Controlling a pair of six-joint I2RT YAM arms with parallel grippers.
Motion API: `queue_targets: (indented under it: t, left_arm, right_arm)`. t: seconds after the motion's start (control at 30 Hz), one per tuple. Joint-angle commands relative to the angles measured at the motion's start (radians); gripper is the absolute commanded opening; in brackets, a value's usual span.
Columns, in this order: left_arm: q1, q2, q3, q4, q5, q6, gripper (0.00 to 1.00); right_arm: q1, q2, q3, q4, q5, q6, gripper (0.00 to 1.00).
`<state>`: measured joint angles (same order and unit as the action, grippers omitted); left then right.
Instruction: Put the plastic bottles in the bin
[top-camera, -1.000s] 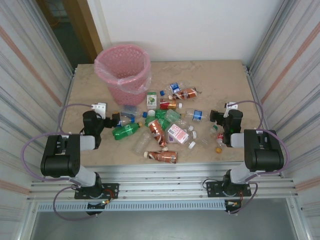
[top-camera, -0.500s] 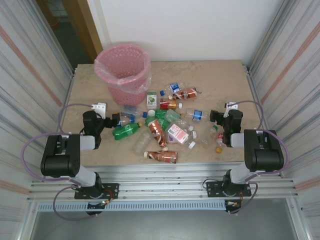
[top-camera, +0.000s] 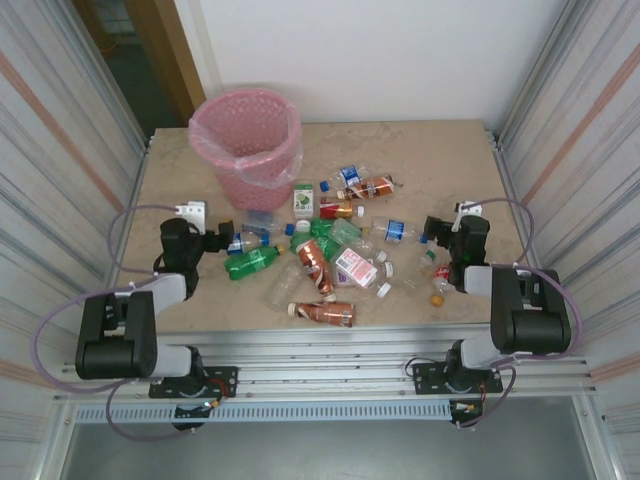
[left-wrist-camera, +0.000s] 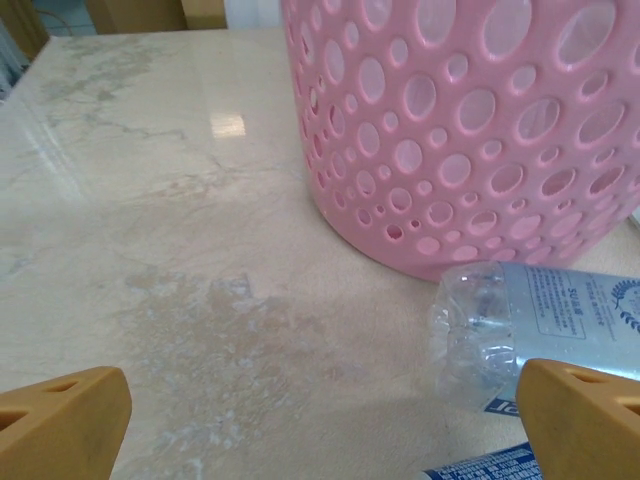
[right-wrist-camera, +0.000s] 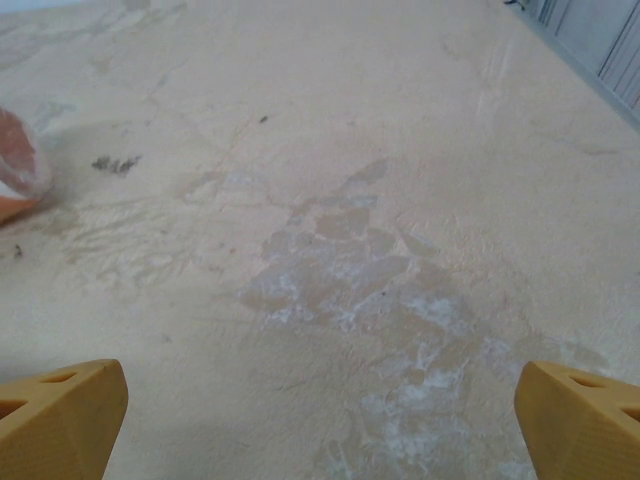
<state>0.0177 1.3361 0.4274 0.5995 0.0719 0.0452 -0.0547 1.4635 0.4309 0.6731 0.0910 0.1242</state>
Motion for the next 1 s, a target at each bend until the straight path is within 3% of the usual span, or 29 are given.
queue_targets:
  t: [0.0,0.33,0.53,0.67,0.8,0.97]
  left_arm:
    - [-0.004,-0.1,0.027,-0.073,-0.057,-0.048,0.99]
    - [-0.03,-0.385,0.07,-0.371,-0.081,-0.31,0.99]
    - [-0.236,-0.529,0.118,-0.612,-0.227,-0.345,0.99]
    - [-0.436,-0.559,0.152,-0.754,-0.378,-0.439,0.99]
    - [-0.623,-0.529,0.159,-0.815,-0.497,-0.588,0.99]
    - [-0.787,-0.387,0.219,-0.821,-0.56,-0.698,0.99]
  right_arm:
    - [-0.02,-0.065,0.032,-0.083,0.043,0.05,0.98]
    - [-0.035,-0.248,0.131,-0.386,0.093,0.073,0.98]
    - [-0.043,-0.341,0.166,-0.554,0.118,0.125,0.98]
    - [-0.044,-0.361,0.209,-0.669,0.147,0.165,0.98]
    - [-0.043,-0.356,0.262,-0.768,0.143,0.174,0.98]
    - [-0.037,-0.352,0.306,-0.854,0.128,0.196,0.98]
